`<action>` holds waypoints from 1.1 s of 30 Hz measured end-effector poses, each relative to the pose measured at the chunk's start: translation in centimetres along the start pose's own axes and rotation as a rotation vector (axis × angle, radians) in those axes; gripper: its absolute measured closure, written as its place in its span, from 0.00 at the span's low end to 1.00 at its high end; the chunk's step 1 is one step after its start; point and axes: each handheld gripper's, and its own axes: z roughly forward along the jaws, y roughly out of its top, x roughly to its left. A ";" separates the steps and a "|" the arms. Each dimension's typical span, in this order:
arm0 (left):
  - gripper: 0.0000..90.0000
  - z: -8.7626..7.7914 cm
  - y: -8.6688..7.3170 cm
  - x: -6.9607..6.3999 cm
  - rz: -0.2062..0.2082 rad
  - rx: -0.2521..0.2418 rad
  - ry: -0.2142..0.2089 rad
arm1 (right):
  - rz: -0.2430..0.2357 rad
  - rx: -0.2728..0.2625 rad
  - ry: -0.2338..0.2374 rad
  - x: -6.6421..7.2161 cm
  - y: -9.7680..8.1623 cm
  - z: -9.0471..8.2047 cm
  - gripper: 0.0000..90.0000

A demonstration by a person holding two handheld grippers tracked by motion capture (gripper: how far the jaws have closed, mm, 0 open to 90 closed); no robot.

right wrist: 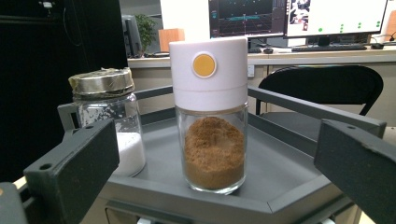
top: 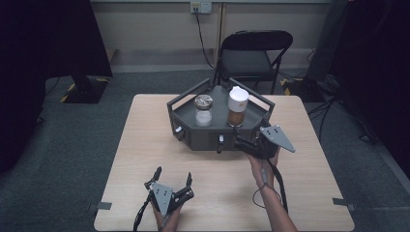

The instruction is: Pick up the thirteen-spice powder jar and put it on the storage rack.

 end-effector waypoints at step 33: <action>0.00 0.0 0.0 0.0 0.000 0.000 0.000 | -0.016 -0.023 -0.039 0.8 -8.1 -6.9 0.00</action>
